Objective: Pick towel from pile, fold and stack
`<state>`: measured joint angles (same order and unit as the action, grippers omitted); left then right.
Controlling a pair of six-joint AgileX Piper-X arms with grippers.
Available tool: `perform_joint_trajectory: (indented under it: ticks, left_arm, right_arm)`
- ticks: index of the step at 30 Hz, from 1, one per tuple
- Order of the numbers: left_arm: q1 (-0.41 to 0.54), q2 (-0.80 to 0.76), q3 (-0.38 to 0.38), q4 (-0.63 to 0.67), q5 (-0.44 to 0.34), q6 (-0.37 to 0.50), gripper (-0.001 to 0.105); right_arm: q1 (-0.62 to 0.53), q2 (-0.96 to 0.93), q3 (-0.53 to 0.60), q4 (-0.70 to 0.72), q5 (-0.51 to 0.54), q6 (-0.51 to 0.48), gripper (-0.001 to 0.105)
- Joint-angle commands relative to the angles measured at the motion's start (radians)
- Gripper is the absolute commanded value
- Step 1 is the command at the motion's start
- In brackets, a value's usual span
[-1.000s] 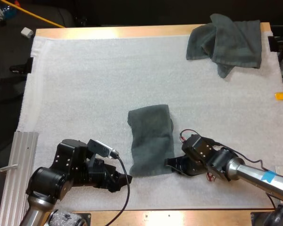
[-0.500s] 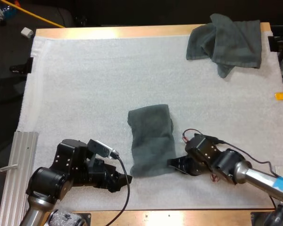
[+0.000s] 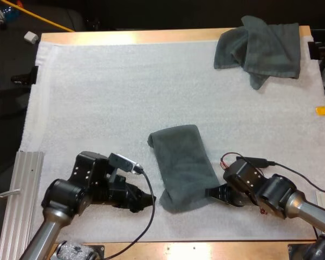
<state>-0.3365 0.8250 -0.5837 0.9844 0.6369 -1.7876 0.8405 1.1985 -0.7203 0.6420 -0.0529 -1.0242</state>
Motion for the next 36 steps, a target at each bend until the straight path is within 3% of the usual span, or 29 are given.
perform_joint_trajectory:
  ticks: [1,7,14,20,31,32,35,36]
  left_arm:
    - [-0.022,0.069,0.002,-0.042,0.016,0.003,0.068]
    - [-0.054,0.125,-0.001,-0.071,0.009,-0.008,0.068]
    - [-0.169,0.281,-0.002,-0.139,-0.07,-0.034,0.068]
    - [-0.192,0.406,-0.003,-0.181,-0.09,-0.044,0.068]
    - [-0.191,0.58,0.001,-0.256,0.021,-0.048,0.067]
    - [-0.192,0.596,0.001,-0.267,0.06,-0.05,0.061]
    - [-0.193,0.619,0.001,-0.276,0.083,-0.053,0.052]
    - [-0.195,0.625,0.0,-0.277,0.086,-0.057,0.045]
  right_arm:
    - [-0.005,-0.008,0.0,0.03,0.015,-0.012,0.0]
    - [-0.002,-0.005,-0.002,0.012,0.008,-0.002,0.0]
    - [-0.002,-0.004,-0.002,0.014,0.006,0.0,0.0]
    - [-0.001,-0.004,-0.001,0.014,0.004,0.0,0.0]
    - [-0.002,-0.007,-0.002,0.015,0.005,-0.001,0.0]
    - [0.0,-0.007,-0.001,0.014,0.006,-0.003,0.0]
    - [-0.002,-0.007,-0.002,0.015,0.006,0.0,0.0]
    - [0.0,-0.007,-0.002,0.016,0.008,0.0,0.0]
